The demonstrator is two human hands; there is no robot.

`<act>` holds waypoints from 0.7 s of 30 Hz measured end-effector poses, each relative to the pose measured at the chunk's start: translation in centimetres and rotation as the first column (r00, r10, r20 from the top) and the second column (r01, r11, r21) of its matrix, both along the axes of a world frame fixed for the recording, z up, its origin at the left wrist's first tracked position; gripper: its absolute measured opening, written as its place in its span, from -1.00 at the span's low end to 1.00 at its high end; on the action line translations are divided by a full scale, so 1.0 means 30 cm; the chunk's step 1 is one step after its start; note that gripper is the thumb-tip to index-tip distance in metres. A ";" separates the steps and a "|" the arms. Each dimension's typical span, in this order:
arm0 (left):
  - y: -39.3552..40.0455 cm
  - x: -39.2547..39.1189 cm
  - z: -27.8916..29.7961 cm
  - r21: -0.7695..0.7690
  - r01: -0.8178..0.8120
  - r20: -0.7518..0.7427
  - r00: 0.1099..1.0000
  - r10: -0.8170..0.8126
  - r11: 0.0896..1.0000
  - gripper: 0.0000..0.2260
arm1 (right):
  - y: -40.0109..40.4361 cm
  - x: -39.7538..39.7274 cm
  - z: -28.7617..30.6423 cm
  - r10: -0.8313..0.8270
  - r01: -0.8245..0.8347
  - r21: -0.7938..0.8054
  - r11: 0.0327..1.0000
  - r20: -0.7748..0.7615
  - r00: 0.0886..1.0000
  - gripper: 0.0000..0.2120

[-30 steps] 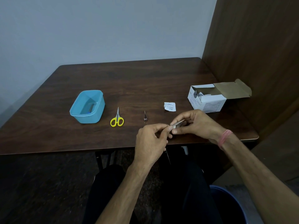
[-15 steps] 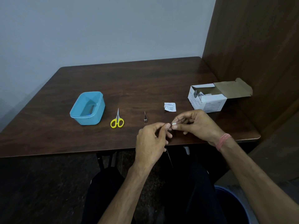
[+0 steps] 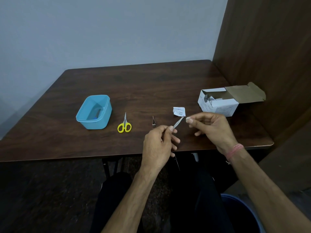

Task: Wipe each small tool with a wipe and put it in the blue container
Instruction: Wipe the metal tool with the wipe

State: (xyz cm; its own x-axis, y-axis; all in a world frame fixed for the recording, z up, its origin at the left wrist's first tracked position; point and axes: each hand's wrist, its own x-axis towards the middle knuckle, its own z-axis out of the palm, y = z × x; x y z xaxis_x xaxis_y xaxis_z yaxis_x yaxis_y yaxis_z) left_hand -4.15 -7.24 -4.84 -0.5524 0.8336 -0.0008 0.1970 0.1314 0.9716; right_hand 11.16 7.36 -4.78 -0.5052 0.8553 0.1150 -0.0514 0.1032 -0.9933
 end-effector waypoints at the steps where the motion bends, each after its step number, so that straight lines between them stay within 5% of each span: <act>1: 0.001 0.000 0.001 0.000 -0.001 0.004 1.000 0.001 1.000 -0.75 | -0.001 0.000 -0.002 -0.022 0.022 -0.012 1.000 -0.024 0.999 -0.76; 5: 0.003 0.000 -0.006 -0.006 0.010 -0.008 1.000 -0.010 1.000 -0.77 | -0.008 0.004 -0.006 -0.042 0.041 -0.005 0.999 -0.033 0.999 -0.83; 13: 0.000 -0.015 -0.011 -0.031 0.088 -0.119 0.989 -0.091 0.996 -0.79 | -0.039 -0.010 -0.004 0.073 -0.108 0.165 0.980 0.207 0.976 -0.84; 21: -0.011 -0.028 -0.007 -0.032 0.165 -0.120 0.978 -0.168 0.986 -0.75 | -0.051 -0.016 0.000 0.031 -0.071 0.190 0.979 0.206 0.978 -0.89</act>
